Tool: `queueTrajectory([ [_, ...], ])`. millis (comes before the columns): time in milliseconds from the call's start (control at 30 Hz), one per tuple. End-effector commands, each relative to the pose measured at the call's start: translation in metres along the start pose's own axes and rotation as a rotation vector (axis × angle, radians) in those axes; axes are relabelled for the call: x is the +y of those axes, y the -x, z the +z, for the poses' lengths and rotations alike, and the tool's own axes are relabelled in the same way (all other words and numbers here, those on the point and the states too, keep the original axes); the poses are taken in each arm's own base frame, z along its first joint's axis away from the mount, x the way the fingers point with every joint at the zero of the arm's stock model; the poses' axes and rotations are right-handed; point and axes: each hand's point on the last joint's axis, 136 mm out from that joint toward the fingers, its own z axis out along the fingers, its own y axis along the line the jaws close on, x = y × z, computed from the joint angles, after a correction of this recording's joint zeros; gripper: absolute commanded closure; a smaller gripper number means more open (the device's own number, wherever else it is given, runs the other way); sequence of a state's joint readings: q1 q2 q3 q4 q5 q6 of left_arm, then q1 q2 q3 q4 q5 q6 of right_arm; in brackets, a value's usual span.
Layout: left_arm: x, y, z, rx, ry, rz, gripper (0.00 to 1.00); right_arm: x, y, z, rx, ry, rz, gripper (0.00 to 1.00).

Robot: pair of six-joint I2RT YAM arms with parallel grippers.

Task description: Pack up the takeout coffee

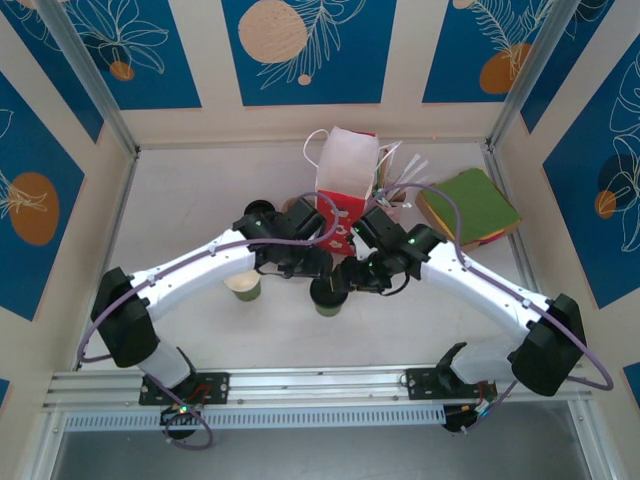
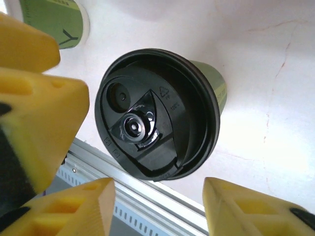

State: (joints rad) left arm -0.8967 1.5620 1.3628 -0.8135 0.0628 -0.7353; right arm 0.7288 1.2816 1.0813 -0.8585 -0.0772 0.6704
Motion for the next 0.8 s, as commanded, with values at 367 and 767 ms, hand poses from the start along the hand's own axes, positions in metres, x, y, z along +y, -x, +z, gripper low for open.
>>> queueTrajectory([
  [367,0.01,0.032,-0.073,-0.24,0.06,-0.041,0.14,-0.01,0.04,-0.096,-0.357,0.069,-0.054,0.08],
  [767,0.019,0.068,-0.106,-0.343,0.076,0.011,0.0,-0.026,0.064,-0.123,-0.465,0.058,0.047,0.01],
])
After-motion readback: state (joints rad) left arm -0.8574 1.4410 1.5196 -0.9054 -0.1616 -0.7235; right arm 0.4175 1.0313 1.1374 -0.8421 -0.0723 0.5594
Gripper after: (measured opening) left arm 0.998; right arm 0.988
